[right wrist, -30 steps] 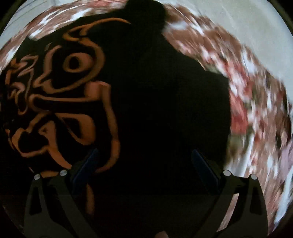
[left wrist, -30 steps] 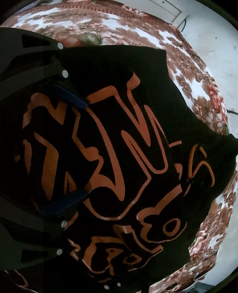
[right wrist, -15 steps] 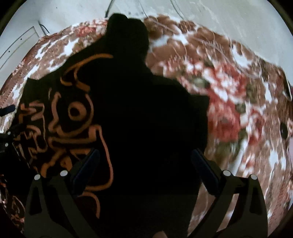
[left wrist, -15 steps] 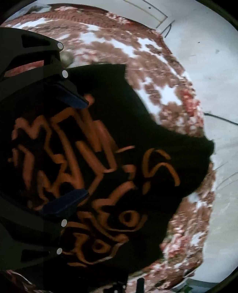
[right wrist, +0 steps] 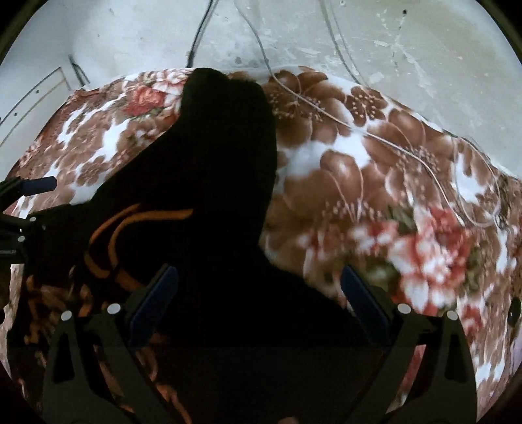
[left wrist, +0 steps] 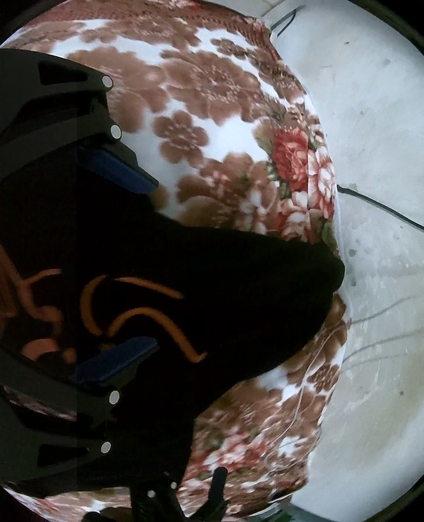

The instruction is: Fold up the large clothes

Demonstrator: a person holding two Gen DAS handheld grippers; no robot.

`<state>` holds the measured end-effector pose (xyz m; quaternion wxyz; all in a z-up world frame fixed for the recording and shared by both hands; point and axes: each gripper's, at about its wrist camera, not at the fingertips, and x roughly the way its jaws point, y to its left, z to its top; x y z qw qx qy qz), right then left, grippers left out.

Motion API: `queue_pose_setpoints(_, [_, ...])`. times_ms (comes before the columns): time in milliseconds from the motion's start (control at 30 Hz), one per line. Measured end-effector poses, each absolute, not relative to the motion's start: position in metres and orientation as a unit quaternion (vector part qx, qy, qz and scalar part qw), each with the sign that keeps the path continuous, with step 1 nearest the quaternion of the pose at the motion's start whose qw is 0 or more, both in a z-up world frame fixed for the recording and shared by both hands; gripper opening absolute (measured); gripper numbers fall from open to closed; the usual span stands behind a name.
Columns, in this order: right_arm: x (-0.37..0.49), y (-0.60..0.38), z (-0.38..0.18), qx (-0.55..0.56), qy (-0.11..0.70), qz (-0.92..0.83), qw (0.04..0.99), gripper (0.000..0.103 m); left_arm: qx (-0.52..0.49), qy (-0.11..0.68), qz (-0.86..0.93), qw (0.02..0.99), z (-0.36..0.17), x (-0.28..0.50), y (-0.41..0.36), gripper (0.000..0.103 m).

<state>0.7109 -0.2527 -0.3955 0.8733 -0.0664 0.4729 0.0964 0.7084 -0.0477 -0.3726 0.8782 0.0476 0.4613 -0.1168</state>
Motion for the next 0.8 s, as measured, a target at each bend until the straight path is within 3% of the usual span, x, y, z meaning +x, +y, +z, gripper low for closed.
queue_pose_setpoints(333, [0.817, -0.243, -0.421, -0.077, 0.459, 0.075, 0.882, 0.098, 0.092, 0.452, -0.121, 0.879, -0.402, 0.808, -0.062, 0.088])
queue_pose_setpoints(400, [0.837, -0.238, -0.427, -0.079, 0.463, 0.072, 0.880, 0.091, 0.088, 0.447, -0.122, 0.882, -0.402, 0.823, -0.061, 0.088])
queue_pose_setpoints(533, [0.871, -0.225, -0.435, -0.090, 0.464, 0.067, 0.879, 0.089, 0.071, 0.468, -0.129, 0.872, -0.408, 0.859, -0.066, 0.076])
queue_pose_setpoints(767, [0.904, -0.231, -0.454, -0.045, 0.488, 0.066, 0.869, 0.089, 0.077, 0.498, -0.136, 0.853, -0.437, 0.902, -0.085, 0.082])
queue_pose_setpoints(800, [0.905, -0.230, -0.456, -0.051, 0.489, 0.071, 0.868, 0.082, 0.069, 0.503, -0.144, 0.850, -0.439, 0.903, -0.085, 0.071])
